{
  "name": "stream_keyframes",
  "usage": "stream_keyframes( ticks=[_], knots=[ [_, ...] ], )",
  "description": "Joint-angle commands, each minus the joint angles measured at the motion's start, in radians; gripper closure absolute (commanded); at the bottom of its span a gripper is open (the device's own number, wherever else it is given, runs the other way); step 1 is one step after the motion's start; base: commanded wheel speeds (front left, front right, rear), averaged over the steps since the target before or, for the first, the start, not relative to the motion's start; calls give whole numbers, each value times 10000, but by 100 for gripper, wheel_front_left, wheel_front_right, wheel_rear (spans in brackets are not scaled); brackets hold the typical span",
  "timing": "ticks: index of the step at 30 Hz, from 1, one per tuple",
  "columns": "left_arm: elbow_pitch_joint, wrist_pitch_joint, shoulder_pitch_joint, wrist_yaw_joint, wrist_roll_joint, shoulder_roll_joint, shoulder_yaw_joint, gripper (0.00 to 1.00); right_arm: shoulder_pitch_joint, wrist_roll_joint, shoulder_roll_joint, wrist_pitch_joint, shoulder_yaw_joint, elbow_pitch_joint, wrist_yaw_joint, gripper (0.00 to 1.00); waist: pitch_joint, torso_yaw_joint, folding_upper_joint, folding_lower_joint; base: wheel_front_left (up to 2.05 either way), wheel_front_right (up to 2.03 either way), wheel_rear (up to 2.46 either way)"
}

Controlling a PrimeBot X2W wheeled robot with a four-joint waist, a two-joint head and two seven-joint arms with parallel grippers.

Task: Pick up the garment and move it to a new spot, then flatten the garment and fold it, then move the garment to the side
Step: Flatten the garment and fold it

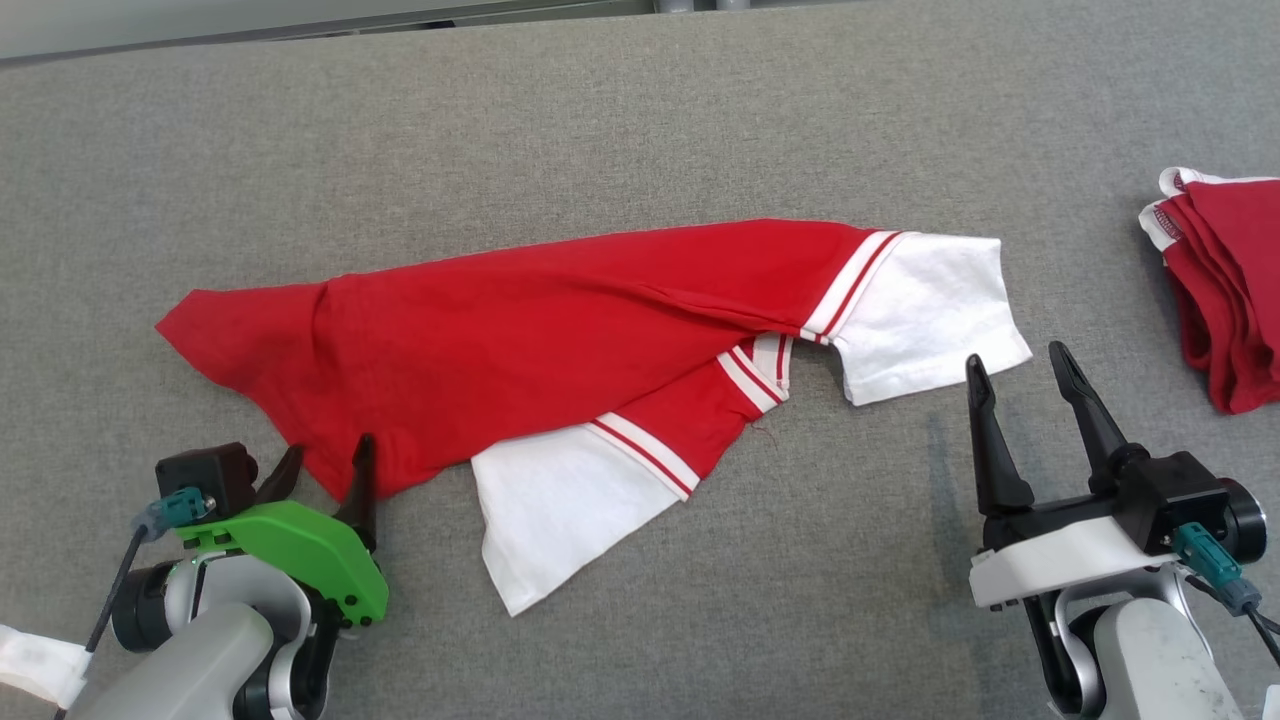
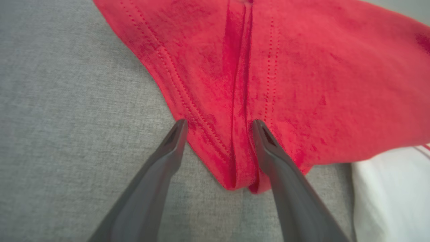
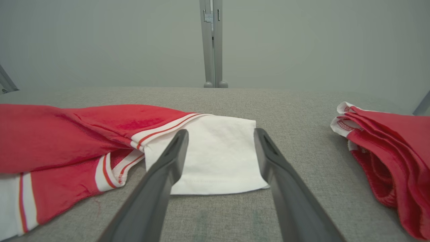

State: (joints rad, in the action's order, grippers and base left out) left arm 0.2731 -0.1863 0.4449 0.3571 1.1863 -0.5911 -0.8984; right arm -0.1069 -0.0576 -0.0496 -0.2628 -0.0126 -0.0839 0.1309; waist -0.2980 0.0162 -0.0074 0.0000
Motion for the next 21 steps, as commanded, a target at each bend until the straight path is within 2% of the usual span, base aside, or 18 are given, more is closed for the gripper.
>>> stream_keyframes(
  ticks=[1,2,3,4,5,8,13,16,18,20,21],
  knots=[
    [146,-44,62,-135,168,125,119,0,83,76,-25,-27,13,15,-2,0,0,13,74,0,0,0,0],
    [251,-65,109,-255,242,191,157,0,99,80,-28,-27,15,18,-4,0,1,24,74,0,0,0,0],
    [369,-111,154,-350,354,246,259,16,111,81,-28,-27,21,20,-4,0,5,38,74,0,0,0,0],
    [460,-138,176,-457,440,265,355,76,132,81,-25,-27,35,13,-4,0,23,54,74,0,0,0,0],
    [504,-162,182,-586,506,276,422,100,158,75,-27,-27,44,4,-4,0,39,65,74,0,0,0,0],
    [386,-14,167,-1026,770,218,531,100,218,-7,-27,-27,46,-15,-4,0,82,50,74,0,0,0,0],
    [-66,207,-19,-1254,1064,-54,639,100,271,-134,-27,-27,10,-40,-4,0,143,-55,74,0,0,0,0],
    [-83,78,-165,-960,1115,-276,877,100,241,-211,-25,-27,71,-80,-2,0,164,-137,74,0,0,0,0],
    [79,-24,-268,-763,1262,-200,1028,98,160,-226,-27,-27,87,-92,-4,0,169,-182,74,0,0,0,0],
    [235,99,-315,-758,1425,-89,1051,52,109,-209,-28,-27,102,-107,-2,0,184,-220,74,0,0,0,0],
    [300,195,-303,-825,1537,-10,1055,7,94,-193,-27,-27,113,-111,-2,0,185,-232,74,0,0,0,0]
  ],
)
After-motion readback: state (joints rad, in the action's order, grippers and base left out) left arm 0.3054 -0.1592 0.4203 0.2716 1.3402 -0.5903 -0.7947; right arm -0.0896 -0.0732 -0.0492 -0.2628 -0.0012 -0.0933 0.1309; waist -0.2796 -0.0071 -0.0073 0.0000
